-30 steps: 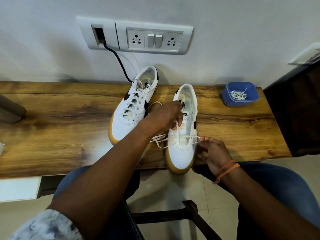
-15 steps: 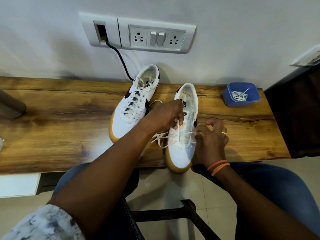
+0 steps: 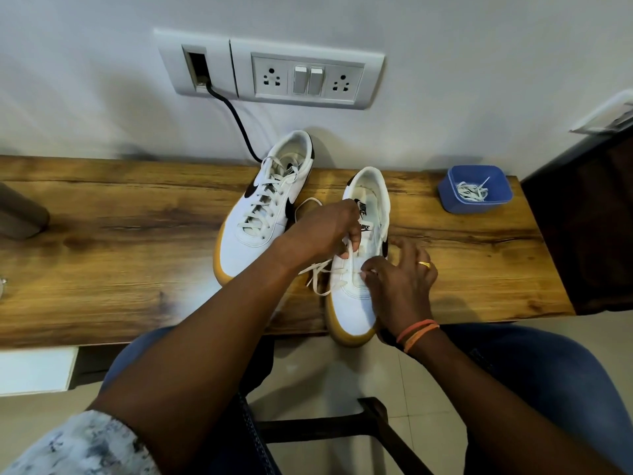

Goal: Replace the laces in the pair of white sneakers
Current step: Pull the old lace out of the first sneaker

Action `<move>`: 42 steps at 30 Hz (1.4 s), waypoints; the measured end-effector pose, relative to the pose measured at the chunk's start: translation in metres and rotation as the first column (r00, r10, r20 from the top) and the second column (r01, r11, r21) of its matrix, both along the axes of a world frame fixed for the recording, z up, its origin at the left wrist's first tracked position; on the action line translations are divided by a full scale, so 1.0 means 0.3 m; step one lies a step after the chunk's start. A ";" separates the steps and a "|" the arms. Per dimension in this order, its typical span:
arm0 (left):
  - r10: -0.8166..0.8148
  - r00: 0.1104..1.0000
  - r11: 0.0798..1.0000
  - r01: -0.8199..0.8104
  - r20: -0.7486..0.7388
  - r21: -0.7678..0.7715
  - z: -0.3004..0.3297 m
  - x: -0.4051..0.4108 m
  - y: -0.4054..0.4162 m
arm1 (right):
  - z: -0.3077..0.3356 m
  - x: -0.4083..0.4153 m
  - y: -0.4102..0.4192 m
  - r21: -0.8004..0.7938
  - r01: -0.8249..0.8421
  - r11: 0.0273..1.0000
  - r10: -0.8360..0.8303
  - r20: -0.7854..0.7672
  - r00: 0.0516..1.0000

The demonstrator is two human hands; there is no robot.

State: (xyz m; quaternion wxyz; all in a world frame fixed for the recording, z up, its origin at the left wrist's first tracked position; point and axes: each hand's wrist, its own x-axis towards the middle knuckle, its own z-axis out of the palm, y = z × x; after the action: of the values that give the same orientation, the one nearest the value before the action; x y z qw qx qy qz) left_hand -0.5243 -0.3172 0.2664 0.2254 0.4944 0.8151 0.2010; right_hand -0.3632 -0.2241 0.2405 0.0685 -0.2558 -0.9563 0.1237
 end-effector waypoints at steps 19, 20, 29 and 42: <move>-0.022 0.999 1.000 0.022 0.024 0.010 0.008 -0.007 -0.004 | -0.006 0.000 -0.005 0.054 -0.004 0.999 0.004 -0.004 1.000; -0.022 0.999 1.000 0.021 0.024 0.013 0.006 -0.007 -0.005 | -0.009 -0.002 -0.002 0.047 0.001 0.999 -0.001 -0.002 1.000; -0.023 0.998 0.999 0.021 0.060 0.027 -0.002 -0.011 -0.004 | 0.034 0.031 0.146 -0.045 0.422 0.905 -0.423 -0.003 0.906; -0.003 0.998 0.999 0.000 0.066 0.041 -0.004 -0.010 -0.003 | -0.013 -0.007 0.008 0.013 0.005 1.000 -0.005 -0.037 0.999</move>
State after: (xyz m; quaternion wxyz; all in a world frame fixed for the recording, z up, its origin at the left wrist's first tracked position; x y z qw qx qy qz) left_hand -0.5273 -0.3180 0.2653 0.2422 0.4926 0.8025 0.2337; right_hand -0.3651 -0.2216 0.2367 0.0880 -0.2554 -0.9551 0.1218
